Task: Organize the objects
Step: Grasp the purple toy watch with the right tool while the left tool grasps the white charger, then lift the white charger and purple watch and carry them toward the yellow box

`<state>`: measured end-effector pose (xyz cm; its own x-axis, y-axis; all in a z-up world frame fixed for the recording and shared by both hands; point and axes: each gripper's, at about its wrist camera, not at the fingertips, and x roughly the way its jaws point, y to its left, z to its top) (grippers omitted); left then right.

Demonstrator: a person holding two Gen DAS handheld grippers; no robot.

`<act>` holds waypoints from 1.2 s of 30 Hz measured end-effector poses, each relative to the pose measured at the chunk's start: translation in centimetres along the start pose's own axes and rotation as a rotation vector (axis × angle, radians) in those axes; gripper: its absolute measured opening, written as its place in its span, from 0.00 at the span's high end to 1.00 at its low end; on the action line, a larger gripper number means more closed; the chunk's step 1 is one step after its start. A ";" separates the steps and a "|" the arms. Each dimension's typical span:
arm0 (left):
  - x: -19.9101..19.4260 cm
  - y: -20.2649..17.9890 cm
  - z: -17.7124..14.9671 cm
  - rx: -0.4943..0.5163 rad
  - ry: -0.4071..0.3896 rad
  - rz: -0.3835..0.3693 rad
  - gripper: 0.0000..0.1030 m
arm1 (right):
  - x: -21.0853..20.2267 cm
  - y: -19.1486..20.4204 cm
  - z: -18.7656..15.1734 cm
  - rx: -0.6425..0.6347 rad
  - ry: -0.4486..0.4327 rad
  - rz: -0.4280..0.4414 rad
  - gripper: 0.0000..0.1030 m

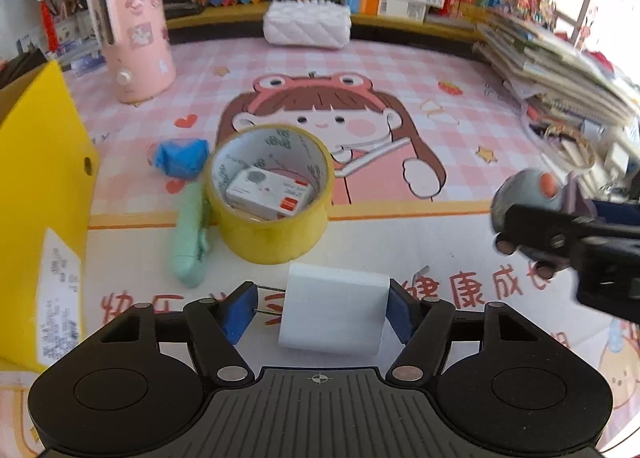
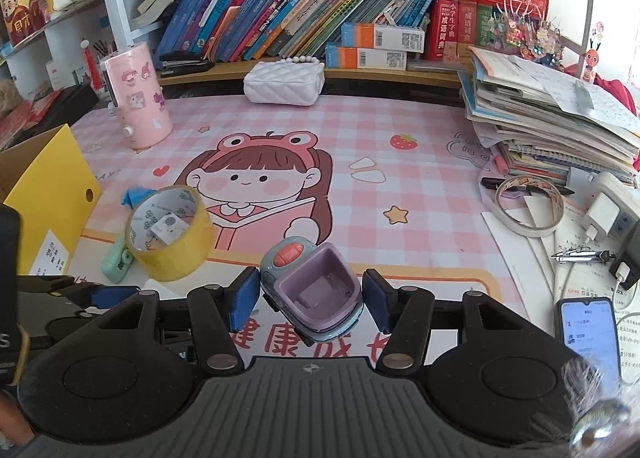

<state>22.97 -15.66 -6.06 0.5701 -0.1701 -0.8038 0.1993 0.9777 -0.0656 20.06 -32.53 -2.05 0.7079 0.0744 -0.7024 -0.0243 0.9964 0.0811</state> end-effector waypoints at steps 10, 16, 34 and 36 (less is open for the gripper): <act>-4.9 2.8 -2.1 -0.066 -0.076 0.031 0.34 | -0.4 3.5 -0.7 -0.038 0.009 0.054 0.48; -7.7 5.1 -4.2 -0.107 -0.106 0.066 0.34 | -1.5 6.2 -1.6 -0.061 0.012 0.083 0.47; -17.0 15.9 -12.2 -0.252 -0.175 0.162 0.34 | -6.5 18.7 -5.7 -0.158 0.006 0.174 0.48; -17.7 16.8 -12.9 -0.259 -0.176 0.166 0.34 | -7.1 20.0 -6.3 -0.165 0.009 0.180 0.48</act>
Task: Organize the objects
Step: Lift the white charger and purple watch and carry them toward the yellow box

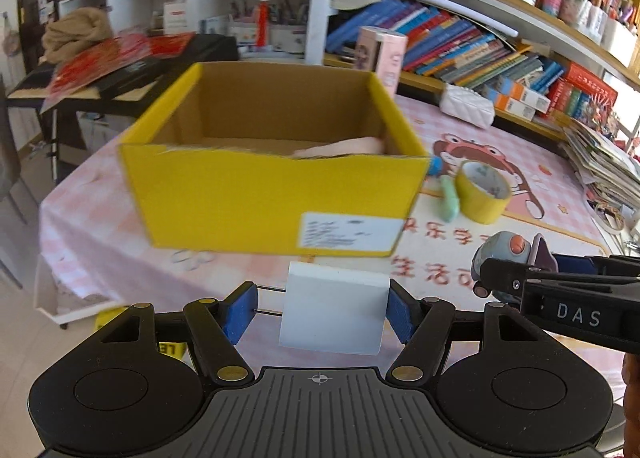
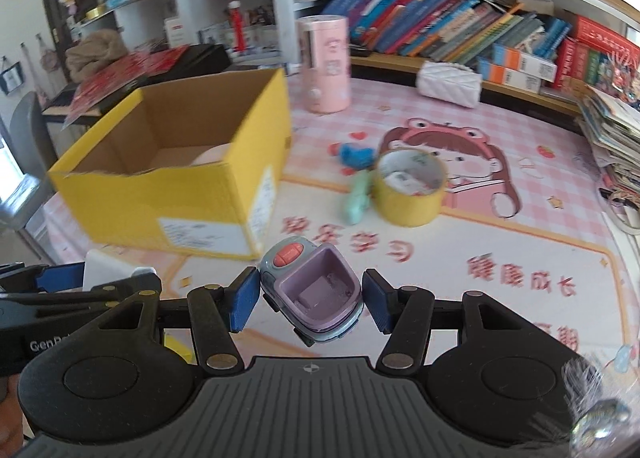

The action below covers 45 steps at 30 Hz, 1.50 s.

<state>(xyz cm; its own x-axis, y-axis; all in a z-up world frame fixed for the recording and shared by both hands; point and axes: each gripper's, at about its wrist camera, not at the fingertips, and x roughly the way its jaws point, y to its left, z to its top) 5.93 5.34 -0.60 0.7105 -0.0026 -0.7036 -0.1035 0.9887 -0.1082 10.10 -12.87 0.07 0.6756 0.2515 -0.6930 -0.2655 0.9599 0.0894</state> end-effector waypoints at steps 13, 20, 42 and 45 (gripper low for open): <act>-3.9 5.7 -2.5 0.001 -0.016 0.011 0.34 | -1.8 7.3 -3.0 -0.005 0.011 0.026 0.48; -5.4 7.4 -3.3 0.011 -0.039 0.008 0.34 | -2.8 9.6 -4.1 -0.003 0.000 0.028 0.48; -7.7 9.2 -3.8 0.036 -0.094 -0.024 0.34 | -4.9 13.1 -5.2 -0.017 -0.026 0.001 0.47; -7.8 9.3 -3.4 0.040 -0.106 -0.027 0.34 | -4.9 13.3 -5.0 -0.018 -0.030 -0.004 0.47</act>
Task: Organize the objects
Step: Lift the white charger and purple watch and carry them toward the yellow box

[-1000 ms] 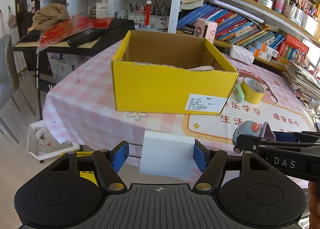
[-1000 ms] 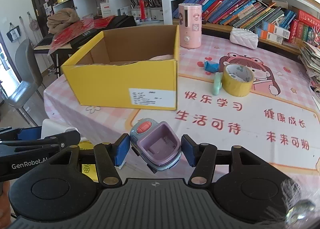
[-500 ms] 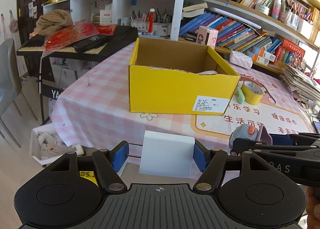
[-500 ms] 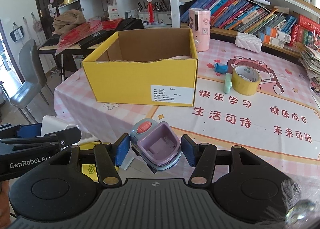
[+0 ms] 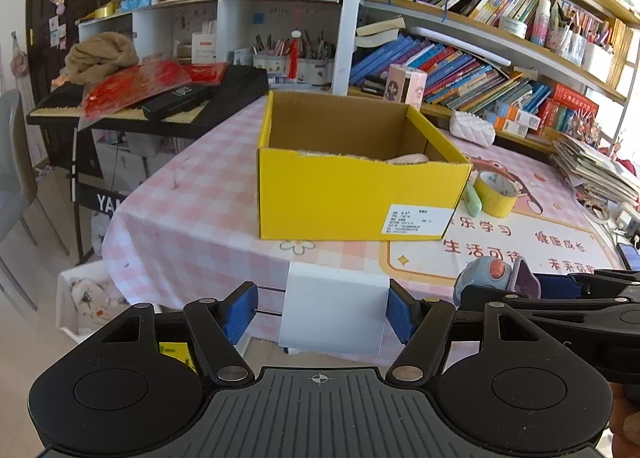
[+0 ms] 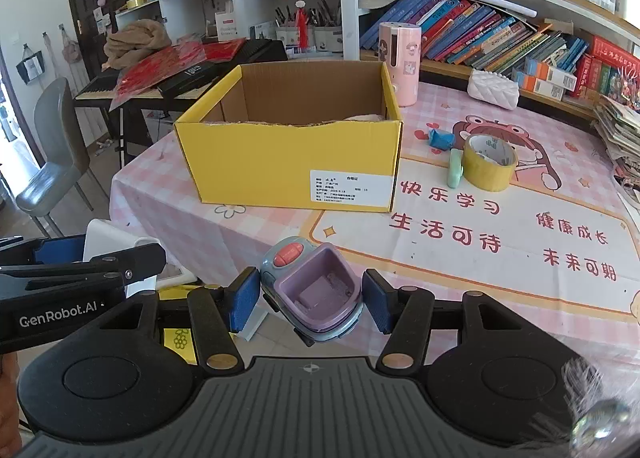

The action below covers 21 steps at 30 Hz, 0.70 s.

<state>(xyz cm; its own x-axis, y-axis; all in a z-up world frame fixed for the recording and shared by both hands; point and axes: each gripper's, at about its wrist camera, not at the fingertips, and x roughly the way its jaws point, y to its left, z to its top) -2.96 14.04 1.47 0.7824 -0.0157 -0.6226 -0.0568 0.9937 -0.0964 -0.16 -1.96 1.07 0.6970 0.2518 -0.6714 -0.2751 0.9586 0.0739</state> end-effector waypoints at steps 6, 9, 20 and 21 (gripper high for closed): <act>0.2 0.6 1.0 -0.001 -0.031 0.017 0.34 | 0.7 0.2 1.0 -0.010 -0.013 -0.006 0.47; 0.6 0.9 1.7 -0.011 -0.043 0.026 0.34 | 1.1 0.2 1.9 -0.022 -0.038 -0.010 0.47; 3.8 0.4 7.9 0.030 -0.160 0.043 0.34 | 3.7 -1.7 9.8 -0.018 -0.217 -0.015 0.48; 4.5 0.2 8.6 0.036 -0.168 0.046 0.34 | 4.1 -1.9 10.6 -0.024 -0.226 -0.010 0.48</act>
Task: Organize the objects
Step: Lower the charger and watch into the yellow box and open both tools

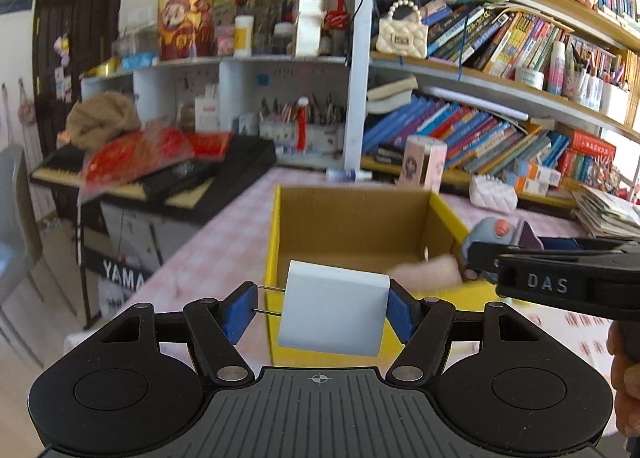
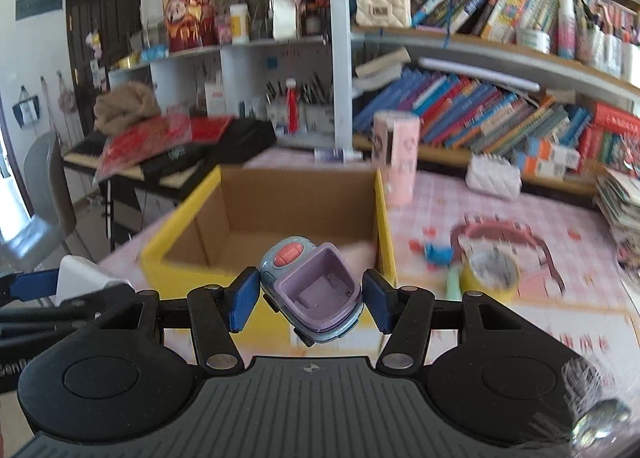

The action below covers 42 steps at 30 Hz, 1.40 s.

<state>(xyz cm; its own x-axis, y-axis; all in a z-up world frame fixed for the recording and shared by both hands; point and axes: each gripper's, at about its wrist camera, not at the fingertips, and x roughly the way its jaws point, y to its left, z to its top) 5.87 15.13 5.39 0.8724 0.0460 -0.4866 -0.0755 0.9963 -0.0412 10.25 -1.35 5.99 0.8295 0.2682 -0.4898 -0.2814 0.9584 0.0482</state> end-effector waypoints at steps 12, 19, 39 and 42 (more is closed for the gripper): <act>9.9 -2.4 2.9 0.020 0.092 0.009 0.34 | 10.2 -2.7 5.6 -0.051 0.018 0.018 0.47; 14.8 -3.6 2.8 0.031 0.192 0.002 0.34 | 16.2 -3.0 6.3 -0.117 0.120 0.071 0.47; 19.4 -4.4 1.3 0.028 0.376 -0.006 0.35 | 25.9 -0.2 4.2 -0.302 0.525 0.223 0.63; 19.3 -4.5 1.3 0.029 0.375 0.000 0.35 | 26.1 -0.3 4.2 -0.292 0.536 0.216 0.63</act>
<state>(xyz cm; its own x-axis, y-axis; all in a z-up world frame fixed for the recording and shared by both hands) 23.68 11.64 -2.69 0.6346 0.0220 -0.7725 -0.0575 0.9982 -0.0188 33.96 5.78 -3.14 0.4046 0.2933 -0.8662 -0.5973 0.8020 -0.0075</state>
